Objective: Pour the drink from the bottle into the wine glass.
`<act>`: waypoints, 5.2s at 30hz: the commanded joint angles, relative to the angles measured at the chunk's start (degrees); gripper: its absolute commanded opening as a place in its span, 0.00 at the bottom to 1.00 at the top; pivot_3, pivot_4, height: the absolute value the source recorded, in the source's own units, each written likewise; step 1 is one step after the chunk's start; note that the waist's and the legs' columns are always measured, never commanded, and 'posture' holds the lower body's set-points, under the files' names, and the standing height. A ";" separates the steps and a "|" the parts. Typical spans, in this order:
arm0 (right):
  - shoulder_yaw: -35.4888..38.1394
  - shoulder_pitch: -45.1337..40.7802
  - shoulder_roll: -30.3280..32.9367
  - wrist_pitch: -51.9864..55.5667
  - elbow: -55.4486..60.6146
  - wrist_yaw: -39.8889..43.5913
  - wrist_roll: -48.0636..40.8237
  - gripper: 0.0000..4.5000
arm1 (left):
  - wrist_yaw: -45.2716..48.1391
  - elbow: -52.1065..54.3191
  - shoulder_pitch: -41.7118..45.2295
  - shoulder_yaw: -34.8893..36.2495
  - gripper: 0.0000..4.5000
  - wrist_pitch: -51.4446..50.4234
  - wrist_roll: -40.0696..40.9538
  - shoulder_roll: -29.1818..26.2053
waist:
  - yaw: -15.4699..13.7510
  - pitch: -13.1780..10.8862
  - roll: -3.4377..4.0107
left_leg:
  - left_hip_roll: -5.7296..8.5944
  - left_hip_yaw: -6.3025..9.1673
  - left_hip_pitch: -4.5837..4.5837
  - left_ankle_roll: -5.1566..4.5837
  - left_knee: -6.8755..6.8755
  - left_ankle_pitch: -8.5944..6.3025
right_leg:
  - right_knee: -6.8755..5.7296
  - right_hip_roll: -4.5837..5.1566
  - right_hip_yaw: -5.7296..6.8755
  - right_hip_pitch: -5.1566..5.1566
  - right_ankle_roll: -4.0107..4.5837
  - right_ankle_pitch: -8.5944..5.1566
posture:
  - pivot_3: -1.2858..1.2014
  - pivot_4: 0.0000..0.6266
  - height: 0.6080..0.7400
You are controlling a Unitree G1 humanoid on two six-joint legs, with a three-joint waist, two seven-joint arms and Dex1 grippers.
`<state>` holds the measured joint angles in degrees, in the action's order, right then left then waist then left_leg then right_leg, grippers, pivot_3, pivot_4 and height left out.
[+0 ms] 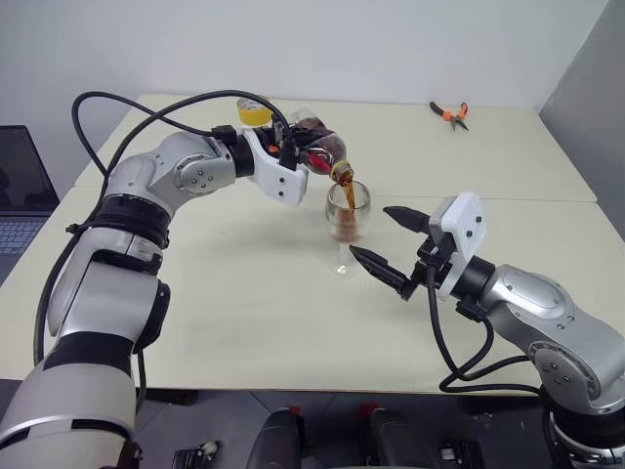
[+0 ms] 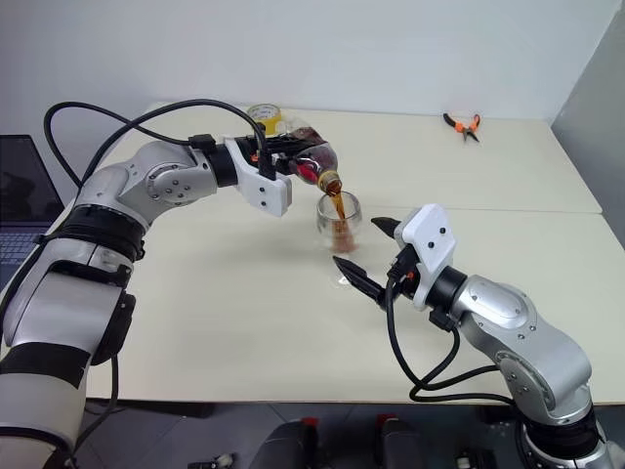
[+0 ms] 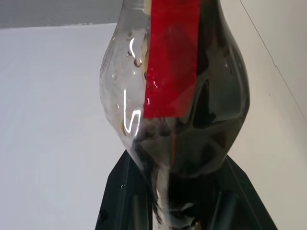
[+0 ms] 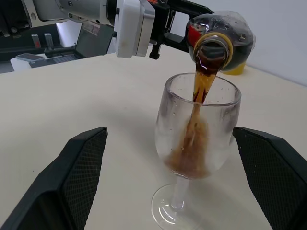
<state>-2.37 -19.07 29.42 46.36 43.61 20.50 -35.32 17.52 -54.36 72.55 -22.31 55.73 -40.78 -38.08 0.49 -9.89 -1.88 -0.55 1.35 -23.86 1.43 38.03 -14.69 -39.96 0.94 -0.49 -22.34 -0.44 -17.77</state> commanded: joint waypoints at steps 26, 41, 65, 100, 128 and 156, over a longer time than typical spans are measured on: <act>0.40 -0.44 0.00 -0.60 1.53 1.00 0.15 1.00 | -4.34 -1.41 3.50 -0.77 0.15 0.73 -0.85 -1.40 | 0.00 0.00 0.00 | 0.00 -0.01 0.01 0.01 0.02 0.00 | -0.03 0.00 0.00 0.00 0.00 0.00 | 0.52 0.24 1.00; 0.31 -0.38 -0.01 -0.65 1.66 1.09 0.21 1.00 | 0.60 -1.94 1.80 1.28 0.15 -1.09 5.30 -0.07 | 0.01 0.00 0.00 | 0.00 -0.01 0.00 0.01 0.02 0.00 | -0.03 0.00 0.00 0.00 0.00 0.00 | 0.52 0.24 1.00; -1.29 0.06 -0.62 -7.35 2.20 3.63 3.74 1.00 | 16.67 16.43 -16.30 15.99 0.15 -29.96 35.82 5.71 | 1.07 0.02 0.02 | -0.03 0.04 0.02 0.02 0.09 0.01 | -0.12 0.01 -0.01 0.00 0.01 0.00 | 0.52 0.24 1.00; -0.85 -4.14 0.25 -4.28 1.58 7.16 -2.10 1.00 | -0.25 19.64 -33.28 33.50 0.14 -57.70 48.17 17.14 | 0.51 0.10 -0.05 | 0.02 0.07 0.02 0.01 0.18 0.01 | -0.16 0.09 0.02 0.05 0.01 0.01 | 0.52 0.24 1.00; 2.00 12.61 3.89 -12.99 2.66 10.02 2.06 1.00 | -1.44 44.01 -47.73 35.66 0.99 -64.69 51.57 17.15 | 0.44 0.12 -0.06 | -0.02 0.09 0.05 0.00 0.13 0.00 | -0.13 0.09 0.00 0.08 0.01 0.01 | 0.52 0.24 1.00; 6.05 10.43 -21.33 -48.31 -38.18 -5.94 23.30 1.00 | -7.49 59.78 -63.15 36.59 0.99 -62.55 50.44 21.21 | -0.19 0.26 -0.05 | -0.03 -0.14 0.31 0.01 -0.04 0.00 | -0.11 0.06 -0.23 0.17 0.02 0.01 | 0.52 0.24 1.00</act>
<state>3.24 -8.07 7.73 -0.38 4.36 14.05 -12.38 9.58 4.56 9.36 13.62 -8.97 9.44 -16.43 0.30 -9.63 -1.93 -0.59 1.22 -23.54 1.43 37.99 -14.69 -40.07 1.01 -0.71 -22.17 -0.42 -17.75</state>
